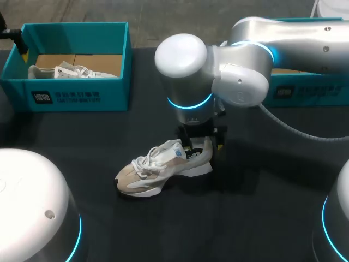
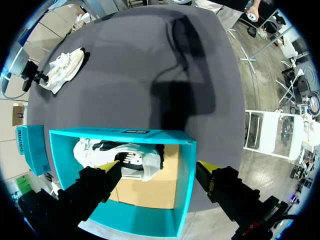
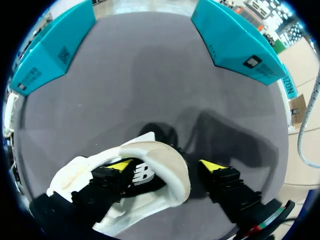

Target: Take the shoe out of the shoebox, open the shoe tongue, remove and reinsert the insole, then place the shoe into the shoebox

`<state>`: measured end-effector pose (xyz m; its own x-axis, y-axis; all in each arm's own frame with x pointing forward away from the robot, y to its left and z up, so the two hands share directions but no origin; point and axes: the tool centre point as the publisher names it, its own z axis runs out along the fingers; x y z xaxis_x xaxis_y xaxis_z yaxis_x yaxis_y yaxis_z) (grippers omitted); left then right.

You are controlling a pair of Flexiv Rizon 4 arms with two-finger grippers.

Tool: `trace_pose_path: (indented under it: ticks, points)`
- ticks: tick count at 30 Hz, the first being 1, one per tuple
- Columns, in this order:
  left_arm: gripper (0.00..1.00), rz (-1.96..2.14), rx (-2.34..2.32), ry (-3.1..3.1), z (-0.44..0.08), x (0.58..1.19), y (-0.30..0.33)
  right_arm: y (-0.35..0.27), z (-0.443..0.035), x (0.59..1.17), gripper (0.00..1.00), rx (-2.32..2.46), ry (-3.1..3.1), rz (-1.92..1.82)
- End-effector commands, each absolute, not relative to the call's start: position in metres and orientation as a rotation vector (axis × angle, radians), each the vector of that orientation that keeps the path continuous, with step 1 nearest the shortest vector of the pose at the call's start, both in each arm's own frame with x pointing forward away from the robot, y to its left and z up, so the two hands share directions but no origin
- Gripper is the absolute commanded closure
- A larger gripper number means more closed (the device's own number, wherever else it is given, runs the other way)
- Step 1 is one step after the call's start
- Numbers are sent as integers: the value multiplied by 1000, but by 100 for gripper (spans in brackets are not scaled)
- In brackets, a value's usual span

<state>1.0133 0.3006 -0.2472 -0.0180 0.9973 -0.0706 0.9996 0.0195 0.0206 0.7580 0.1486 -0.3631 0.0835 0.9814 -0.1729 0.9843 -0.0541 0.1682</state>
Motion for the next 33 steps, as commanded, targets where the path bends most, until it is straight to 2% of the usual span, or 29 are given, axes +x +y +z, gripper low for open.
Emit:
trace_pose_path:
  ticks: [1, 16, 24, 33]
  points:
    - [0, -51, 2157, 2196, -246, 1013, 301, 149, -342, 753, 0, 2093, 2009, -6]
    - [0, -51, 2157, 2196, -246, 1013, 301, 142, -269, 754, 0, 1781, 2244, 29]
    - [0, -51, 2157, 2196, -246, 1013, 301, 140, -251, 764, 0, 1350, 2500, 321]
    - [0, -51, 2157, 2196, -246, 1013, 301, 135, -231, 784, 0, 709, 2695, 382]
